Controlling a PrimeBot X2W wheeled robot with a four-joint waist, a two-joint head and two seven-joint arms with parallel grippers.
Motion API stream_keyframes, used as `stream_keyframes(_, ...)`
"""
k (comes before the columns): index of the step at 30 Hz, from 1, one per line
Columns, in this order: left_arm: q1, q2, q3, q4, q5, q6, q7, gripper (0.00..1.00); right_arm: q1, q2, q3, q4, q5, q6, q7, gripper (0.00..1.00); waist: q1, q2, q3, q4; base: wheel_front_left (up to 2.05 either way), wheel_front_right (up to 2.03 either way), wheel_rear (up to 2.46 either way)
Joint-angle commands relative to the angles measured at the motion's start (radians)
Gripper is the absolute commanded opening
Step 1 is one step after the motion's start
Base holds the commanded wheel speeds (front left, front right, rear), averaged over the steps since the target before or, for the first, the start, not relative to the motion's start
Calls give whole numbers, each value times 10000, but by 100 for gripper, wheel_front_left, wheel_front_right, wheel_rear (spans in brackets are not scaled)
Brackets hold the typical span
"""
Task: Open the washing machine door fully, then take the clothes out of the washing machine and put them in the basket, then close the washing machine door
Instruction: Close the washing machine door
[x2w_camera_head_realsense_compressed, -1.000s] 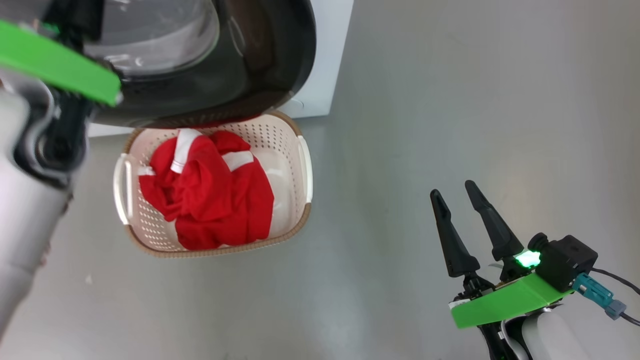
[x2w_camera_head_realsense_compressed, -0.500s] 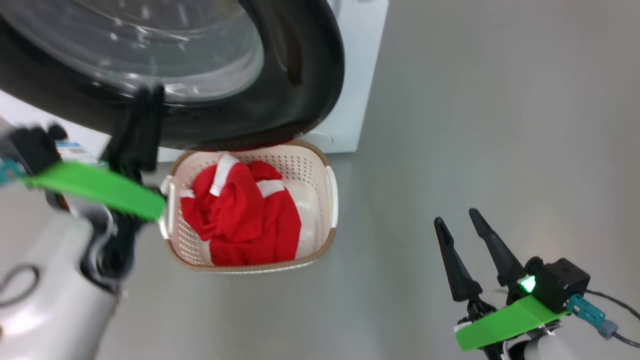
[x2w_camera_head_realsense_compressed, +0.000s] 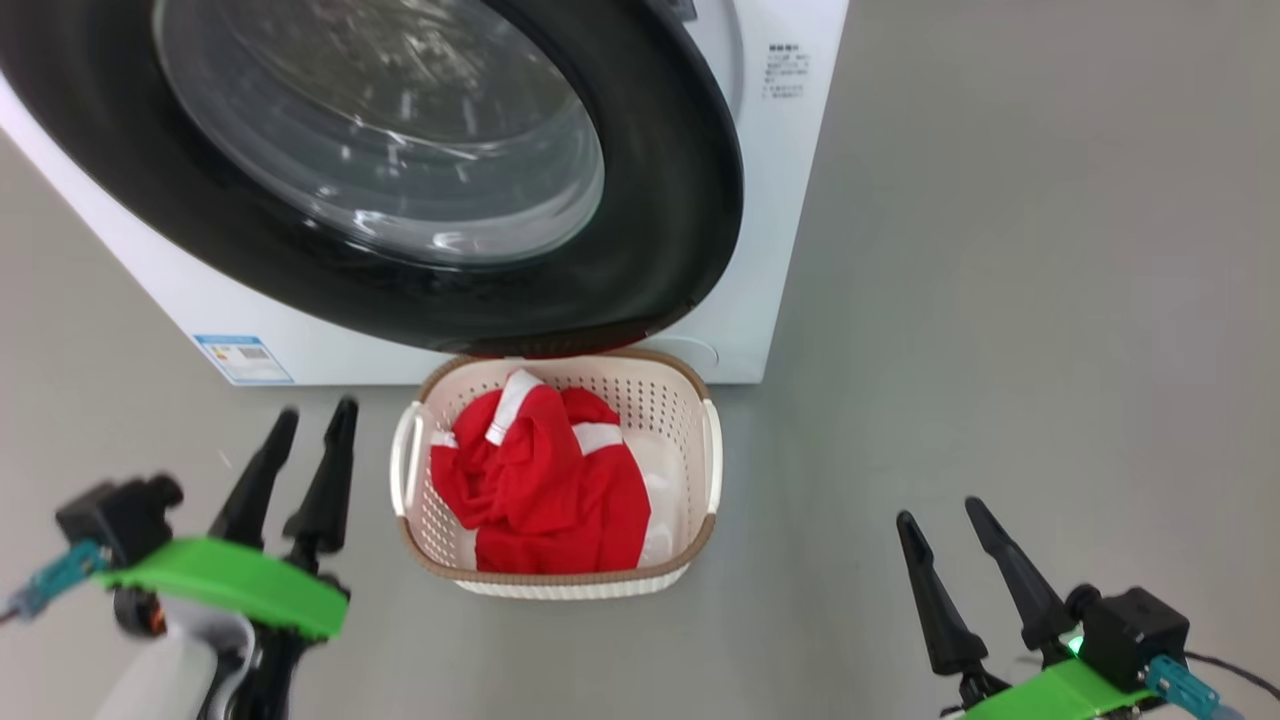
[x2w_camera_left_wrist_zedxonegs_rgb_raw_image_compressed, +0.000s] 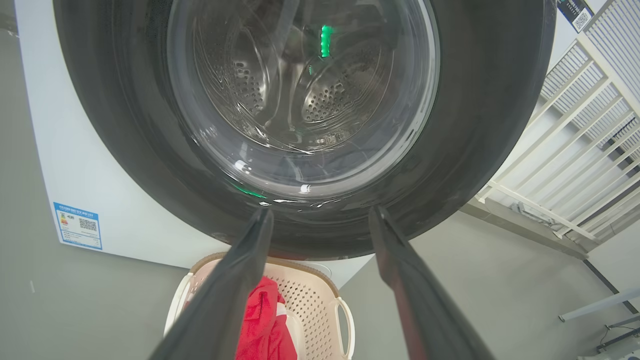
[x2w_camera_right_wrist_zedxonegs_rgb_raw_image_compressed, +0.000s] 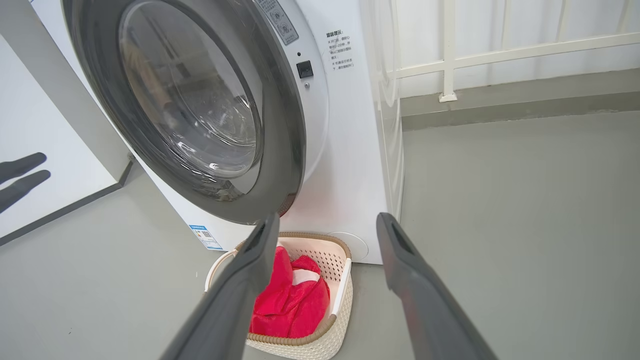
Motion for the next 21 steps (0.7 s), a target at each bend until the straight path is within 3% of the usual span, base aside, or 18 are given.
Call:
stream_keyframes(1,117,270,548,-264,150,-56,-51,100,59,-25,156,-229,-28,48,-65,100,0,0,-287,156,0,0,0)
stream_keyframes(21,3507,-530,3107,-1134,3603,-56,-51,100,1263,-68,-543,-309,-2,48,-65,100,0,0,-1013,60,0,0,0)
